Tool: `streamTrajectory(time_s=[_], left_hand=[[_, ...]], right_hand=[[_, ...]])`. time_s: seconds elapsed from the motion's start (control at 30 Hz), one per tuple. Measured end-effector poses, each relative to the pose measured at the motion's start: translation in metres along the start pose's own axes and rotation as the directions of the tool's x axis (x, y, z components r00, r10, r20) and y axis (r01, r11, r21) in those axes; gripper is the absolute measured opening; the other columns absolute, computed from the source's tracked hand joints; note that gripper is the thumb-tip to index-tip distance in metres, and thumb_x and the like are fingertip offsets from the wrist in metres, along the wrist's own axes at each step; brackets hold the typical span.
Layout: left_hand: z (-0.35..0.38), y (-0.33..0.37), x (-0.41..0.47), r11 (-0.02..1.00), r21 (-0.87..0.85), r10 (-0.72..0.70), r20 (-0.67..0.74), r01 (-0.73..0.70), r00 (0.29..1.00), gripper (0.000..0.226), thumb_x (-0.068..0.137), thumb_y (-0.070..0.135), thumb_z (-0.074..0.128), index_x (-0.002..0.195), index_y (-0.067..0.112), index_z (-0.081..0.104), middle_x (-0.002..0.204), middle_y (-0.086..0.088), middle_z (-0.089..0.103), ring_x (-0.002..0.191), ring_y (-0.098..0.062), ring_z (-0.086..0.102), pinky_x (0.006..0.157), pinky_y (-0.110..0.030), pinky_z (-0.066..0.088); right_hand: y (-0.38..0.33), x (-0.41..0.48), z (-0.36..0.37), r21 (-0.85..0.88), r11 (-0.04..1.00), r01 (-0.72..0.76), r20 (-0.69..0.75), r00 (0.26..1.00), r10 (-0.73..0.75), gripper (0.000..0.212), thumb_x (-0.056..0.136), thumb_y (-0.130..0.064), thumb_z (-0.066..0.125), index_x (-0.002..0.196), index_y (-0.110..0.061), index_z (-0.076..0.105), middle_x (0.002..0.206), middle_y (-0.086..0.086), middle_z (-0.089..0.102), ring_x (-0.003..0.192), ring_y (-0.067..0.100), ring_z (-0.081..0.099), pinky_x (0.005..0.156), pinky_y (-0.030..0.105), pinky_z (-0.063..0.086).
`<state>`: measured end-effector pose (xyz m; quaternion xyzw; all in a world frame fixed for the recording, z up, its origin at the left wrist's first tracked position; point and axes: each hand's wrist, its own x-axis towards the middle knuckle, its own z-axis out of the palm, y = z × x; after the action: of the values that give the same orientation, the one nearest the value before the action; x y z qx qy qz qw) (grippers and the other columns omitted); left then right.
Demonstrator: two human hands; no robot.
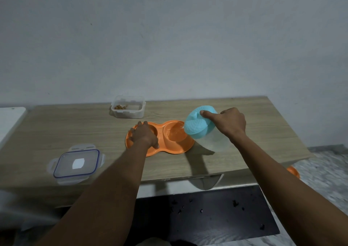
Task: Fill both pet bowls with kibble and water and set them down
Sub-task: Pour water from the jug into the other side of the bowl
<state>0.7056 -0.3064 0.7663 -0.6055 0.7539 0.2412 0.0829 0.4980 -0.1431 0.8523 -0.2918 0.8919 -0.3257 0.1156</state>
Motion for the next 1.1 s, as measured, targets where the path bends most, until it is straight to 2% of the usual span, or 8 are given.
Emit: streamTrajectory(time_s=[0.3, 0.7, 0.77, 0.9, 1.1], left_hand=[[-0.0017, 0.0021, -0.0016, 1.000, 0.010, -0.003, 0.003, 0.003, 1.000, 0.125, 0.060, 0.028, 0.093, 0.156, 0.018, 0.014, 0.164, -0.005, 0.010, 0.148, -0.041, 0.013, 0.113, -0.057, 0.032], [-0.0036, 0.0034, -0.0052, 1.000, 0.010, -0.009, 0.003, 0.009, 1.000, 0.124, 0.059, 0.028, 0.093, 0.156, 0.018, 0.016, 0.163, -0.005, 0.013, 0.147, -0.041, 0.015, 0.112, -0.058, 0.033], [-0.0040, 0.0025, -0.0064, 1.000, 0.009, -0.006, -0.002, 0.006, 1.000, 0.120, 0.060, 0.027, 0.092, 0.155, 0.017, 0.019, 0.161, -0.007, 0.017, 0.146, -0.041, 0.020, 0.111, -0.056, 0.034], [-0.0053, -0.0034, -0.0054, 0.999, -0.031, 0.038, -0.051, -0.039, 0.998, 0.099, 0.062, 0.023, 0.086, 0.146, 0.015, 0.034, 0.146, -0.014, 0.038, 0.129, -0.038, 0.044, 0.103, -0.049, 0.043], [-0.0054, -0.0040, -0.0055, 0.998, -0.033, 0.046, -0.056, -0.048, 0.997, 0.098, 0.061, 0.024, 0.085, 0.145, 0.016, 0.036, 0.145, -0.013, 0.040, 0.128, -0.038, 0.046, 0.102, -0.049, 0.044]], right_hand=[[-0.0018, 0.0017, -0.0034, 0.004, 1.000, 0.020, -0.002, 1.000, -0.020, 0.067, 0.069, -0.073, 0.075, 0.055, -0.009, 0.061, 0.053, 0.001, 0.056, 0.052, 0.015, 0.051, 0.053, 0.031, 0.036], [-0.0042, 0.0020, -0.0029, -0.002, 0.999, 0.033, 0.001, 0.999, -0.033, 0.070, 0.070, -0.073, 0.075, 0.063, -0.003, 0.068, 0.056, 0.003, 0.059, 0.053, 0.015, 0.052, 0.054, 0.031, 0.037], [-0.0043, 0.0020, -0.0030, 0.006, 0.999, 0.033, -0.002, 0.999, -0.033, 0.070, 0.070, -0.072, 0.075, 0.063, -0.003, 0.068, 0.056, 0.003, 0.059, 0.053, 0.015, 0.052, 0.054, 0.031, 0.037], [-0.0052, 0.0016, -0.0031, -0.002, 0.999, 0.038, -0.003, 0.999, -0.038, 0.068, 0.070, -0.073, 0.075, 0.060, -0.005, 0.066, 0.055, 0.002, 0.057, 0.052, 0.015, 0.052, 0.053, 0.030, 0.036], [-0.0073, 0.0029, -0.0048, -0.004, 0.999, 0.032, -0.021, 0.999, -0.032, 0.069, 0.070, -0.072, 0.075, 0.061, -0.004, 0.067, 0.054, 0.002, 0.056, 0.052, 0.015, 0.051, 0.053, 0.030, 0.036]])
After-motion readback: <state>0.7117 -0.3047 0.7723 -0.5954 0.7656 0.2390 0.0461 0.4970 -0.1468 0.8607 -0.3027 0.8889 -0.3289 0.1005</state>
